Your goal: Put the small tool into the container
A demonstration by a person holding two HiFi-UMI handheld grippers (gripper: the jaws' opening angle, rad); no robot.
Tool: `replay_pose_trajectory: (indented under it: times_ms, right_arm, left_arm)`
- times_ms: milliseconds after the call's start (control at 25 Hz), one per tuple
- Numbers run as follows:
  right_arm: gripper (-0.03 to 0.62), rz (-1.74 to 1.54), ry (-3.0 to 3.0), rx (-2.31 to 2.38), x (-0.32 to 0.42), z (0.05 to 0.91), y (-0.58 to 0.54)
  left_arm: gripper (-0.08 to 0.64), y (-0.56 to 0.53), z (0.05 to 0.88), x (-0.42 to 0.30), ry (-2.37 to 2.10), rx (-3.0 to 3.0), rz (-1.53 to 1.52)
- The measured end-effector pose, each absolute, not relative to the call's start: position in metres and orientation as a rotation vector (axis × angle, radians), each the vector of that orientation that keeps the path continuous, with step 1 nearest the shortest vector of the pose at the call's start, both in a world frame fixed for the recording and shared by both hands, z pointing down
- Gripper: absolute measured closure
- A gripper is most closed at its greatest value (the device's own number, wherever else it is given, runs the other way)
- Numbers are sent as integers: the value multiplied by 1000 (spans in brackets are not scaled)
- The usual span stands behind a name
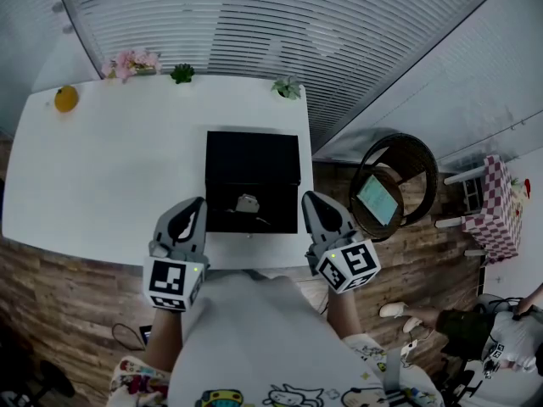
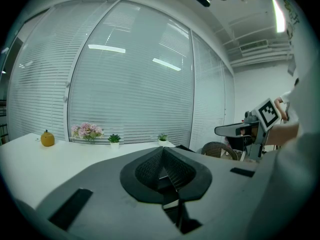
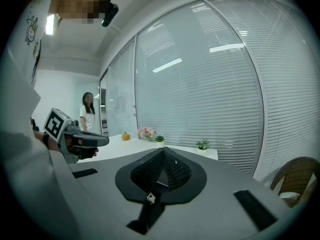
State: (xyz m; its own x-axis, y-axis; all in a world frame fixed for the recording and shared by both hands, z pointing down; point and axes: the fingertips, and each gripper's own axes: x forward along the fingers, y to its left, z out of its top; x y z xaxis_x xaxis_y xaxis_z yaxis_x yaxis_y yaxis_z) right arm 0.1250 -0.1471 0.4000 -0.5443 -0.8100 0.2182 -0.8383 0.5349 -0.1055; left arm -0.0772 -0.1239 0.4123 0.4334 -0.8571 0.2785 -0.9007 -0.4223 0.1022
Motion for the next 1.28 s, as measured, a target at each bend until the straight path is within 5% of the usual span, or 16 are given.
replay_pose_trajectory:
  times_ms: [1280]
  right_arm:
    - [594, 308, -2607, 1405, 128, 406, -153]
  left_arm:
    - [554, -130, 413, -78, -1557, 2466, 283]
